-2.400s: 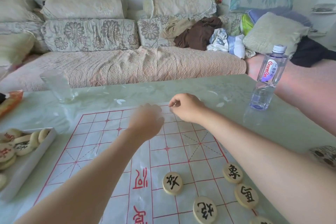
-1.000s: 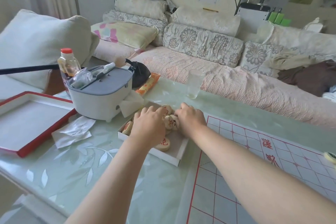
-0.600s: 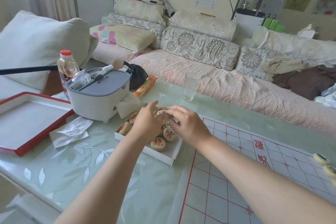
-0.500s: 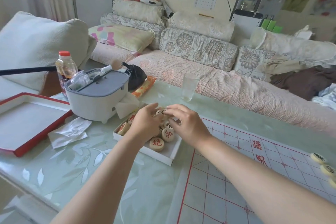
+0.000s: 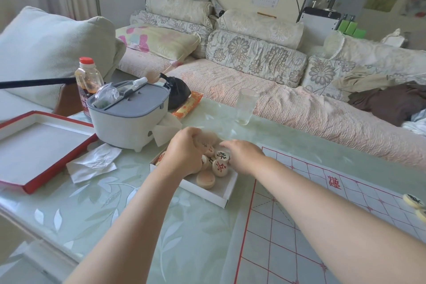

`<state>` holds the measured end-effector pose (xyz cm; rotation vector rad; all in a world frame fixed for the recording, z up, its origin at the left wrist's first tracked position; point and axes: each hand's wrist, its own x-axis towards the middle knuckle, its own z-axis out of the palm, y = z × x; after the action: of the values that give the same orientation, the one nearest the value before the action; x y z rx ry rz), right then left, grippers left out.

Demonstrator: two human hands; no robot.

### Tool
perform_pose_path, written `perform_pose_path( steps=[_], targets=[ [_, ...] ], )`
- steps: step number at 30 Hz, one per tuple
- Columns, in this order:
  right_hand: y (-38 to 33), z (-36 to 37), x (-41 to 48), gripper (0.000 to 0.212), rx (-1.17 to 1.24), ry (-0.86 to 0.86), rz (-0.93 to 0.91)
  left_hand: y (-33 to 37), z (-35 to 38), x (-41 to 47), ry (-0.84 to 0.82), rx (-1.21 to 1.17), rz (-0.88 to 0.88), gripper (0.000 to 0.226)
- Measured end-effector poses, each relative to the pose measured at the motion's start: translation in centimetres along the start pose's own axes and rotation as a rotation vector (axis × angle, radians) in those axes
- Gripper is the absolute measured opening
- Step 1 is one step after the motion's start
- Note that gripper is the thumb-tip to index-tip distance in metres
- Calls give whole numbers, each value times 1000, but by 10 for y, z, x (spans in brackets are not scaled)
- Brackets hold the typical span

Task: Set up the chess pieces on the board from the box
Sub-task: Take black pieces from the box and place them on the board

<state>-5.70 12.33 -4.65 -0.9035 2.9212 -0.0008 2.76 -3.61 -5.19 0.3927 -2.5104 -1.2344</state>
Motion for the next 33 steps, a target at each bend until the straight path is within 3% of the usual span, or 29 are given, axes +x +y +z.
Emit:
perform_pose_path(
  steps=[6,12,22,29,33],
  targets=[
    [1,11,15,62,-26,-28,-32,-4,1,7,8,53,5,43],
    [9,3,7,52,145,55,-51,6,4,2,-18,88,50,49],
    [67,-30,-89,53,374,203,66,70,55,-26,-67,-22,130,50],
    [141,-21,-184,53,408,218,281,118,121,-74,-279,-50,268,43],
    [179,-10,-233,55,419,211,394,141,153,-95,-443,-88,242,42]
  ],
)
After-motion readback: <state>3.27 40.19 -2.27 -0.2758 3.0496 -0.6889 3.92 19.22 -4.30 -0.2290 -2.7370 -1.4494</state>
